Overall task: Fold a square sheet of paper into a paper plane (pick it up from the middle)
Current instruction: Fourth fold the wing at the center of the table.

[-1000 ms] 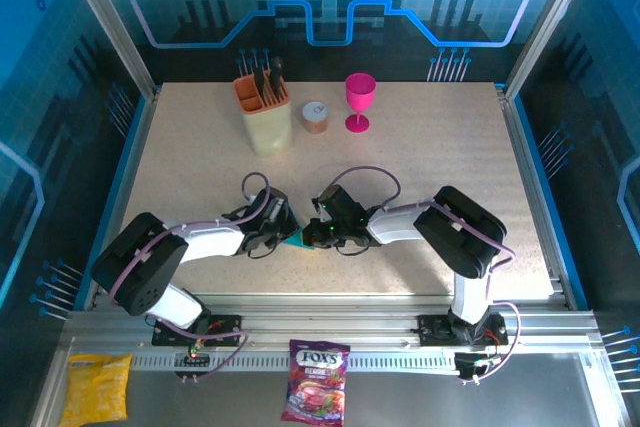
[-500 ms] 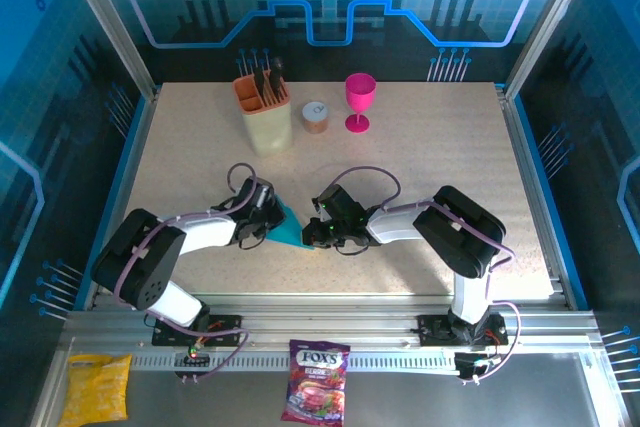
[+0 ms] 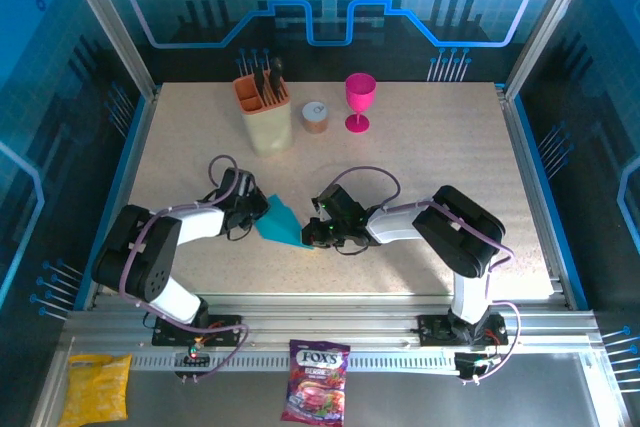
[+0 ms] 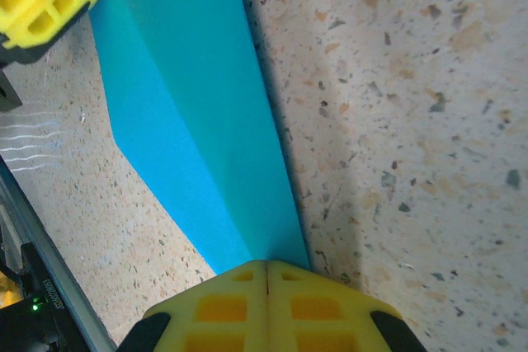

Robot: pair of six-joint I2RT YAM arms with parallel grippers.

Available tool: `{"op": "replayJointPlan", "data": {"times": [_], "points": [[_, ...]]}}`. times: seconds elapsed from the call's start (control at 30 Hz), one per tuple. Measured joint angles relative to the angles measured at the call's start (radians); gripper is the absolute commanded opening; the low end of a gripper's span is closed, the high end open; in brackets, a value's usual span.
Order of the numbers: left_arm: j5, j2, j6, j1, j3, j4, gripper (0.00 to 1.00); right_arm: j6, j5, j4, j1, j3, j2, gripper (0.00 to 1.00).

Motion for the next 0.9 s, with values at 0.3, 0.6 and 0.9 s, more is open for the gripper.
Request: {"op": "replayJointPlan", "data": {"times": [0.3, 0.6, 0.9], "points": [[-0.071, 0.047, -0.001, 0.147, 0.074, -0.046, 0.00, 0.003, 0.000, 0.008, 0.000, -0.005, 0.000, 0.00], [-0.097, -0.004, 0.030, 0.151, 0.109, -0.116, 0.00, 0.004, -0.003, 0.026, 0.000, -0.012, 0.000, 0.00], [-0.044, -0.067, 0.051, -0.172, 0.109, -0.076, 0.03, 0.004, -0.003, 0.025, 0.000, -0.012, -0.001, 0.00]]}}
